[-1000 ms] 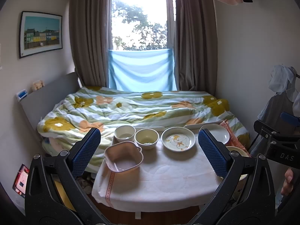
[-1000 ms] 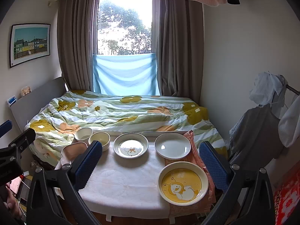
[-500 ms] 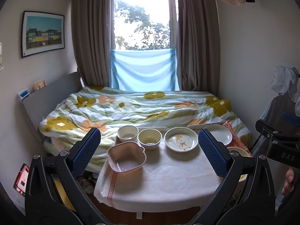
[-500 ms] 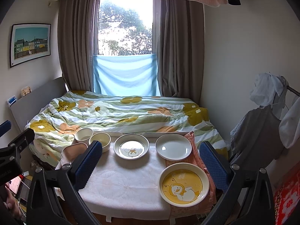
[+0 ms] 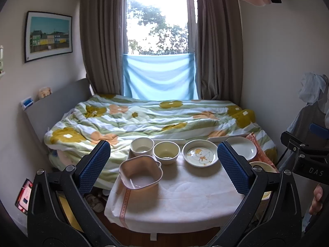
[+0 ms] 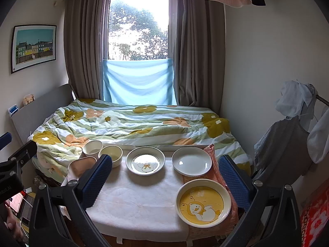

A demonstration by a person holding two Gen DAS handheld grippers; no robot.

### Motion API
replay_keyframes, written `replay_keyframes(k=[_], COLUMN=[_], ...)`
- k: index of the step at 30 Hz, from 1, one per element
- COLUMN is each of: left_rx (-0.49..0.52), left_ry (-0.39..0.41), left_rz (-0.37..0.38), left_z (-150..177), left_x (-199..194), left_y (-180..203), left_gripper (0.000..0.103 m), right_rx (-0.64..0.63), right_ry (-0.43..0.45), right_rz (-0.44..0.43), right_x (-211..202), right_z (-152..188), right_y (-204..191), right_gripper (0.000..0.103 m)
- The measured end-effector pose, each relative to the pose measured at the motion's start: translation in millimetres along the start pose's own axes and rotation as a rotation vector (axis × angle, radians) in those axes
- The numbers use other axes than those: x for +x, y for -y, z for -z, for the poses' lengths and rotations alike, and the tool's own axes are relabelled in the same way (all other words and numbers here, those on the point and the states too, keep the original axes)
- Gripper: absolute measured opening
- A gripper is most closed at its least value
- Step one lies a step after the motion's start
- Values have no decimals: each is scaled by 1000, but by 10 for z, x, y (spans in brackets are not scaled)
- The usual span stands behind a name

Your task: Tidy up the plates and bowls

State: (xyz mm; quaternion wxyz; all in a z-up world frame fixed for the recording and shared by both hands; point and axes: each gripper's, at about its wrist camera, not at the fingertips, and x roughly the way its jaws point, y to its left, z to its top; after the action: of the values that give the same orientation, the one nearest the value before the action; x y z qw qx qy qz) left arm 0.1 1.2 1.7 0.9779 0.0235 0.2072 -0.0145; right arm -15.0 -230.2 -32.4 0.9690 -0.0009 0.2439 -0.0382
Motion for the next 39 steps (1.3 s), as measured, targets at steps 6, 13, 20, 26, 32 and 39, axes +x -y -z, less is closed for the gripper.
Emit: replay_keyframes(k=[6, 13, 20, 26, 32, 39], left_rx=[-3, 12, 28, 44, 66, 119], left_ry=[2, -3, 10, -78, -246, -437], left_rz=[-2, -6, -2, 73, 210, 337], left_z=[7, 17, -24, -22, 200, 699], left_x=[12, 40, 68, 316, 924, 1674], left_y=[-44, -77, -52, 7, 300, 1071], left_gripper=[103, 103, 103, 103, 103, 103], right_rx=[-1, -1, -9, 22, 108, 232], right_ry=[-1, 0, 1, -40, -140, -285], right_rz=[1, 3, 3, 19, 79, 102], right_x=[4, 2, 6, 130, 359, 741], right_z=[-5, -1, -38, -23, 315, 865], right_y=[3, -6, -1, -5, 296, 985], right_gripper=[103, 103, 103, 103, 103, 103])
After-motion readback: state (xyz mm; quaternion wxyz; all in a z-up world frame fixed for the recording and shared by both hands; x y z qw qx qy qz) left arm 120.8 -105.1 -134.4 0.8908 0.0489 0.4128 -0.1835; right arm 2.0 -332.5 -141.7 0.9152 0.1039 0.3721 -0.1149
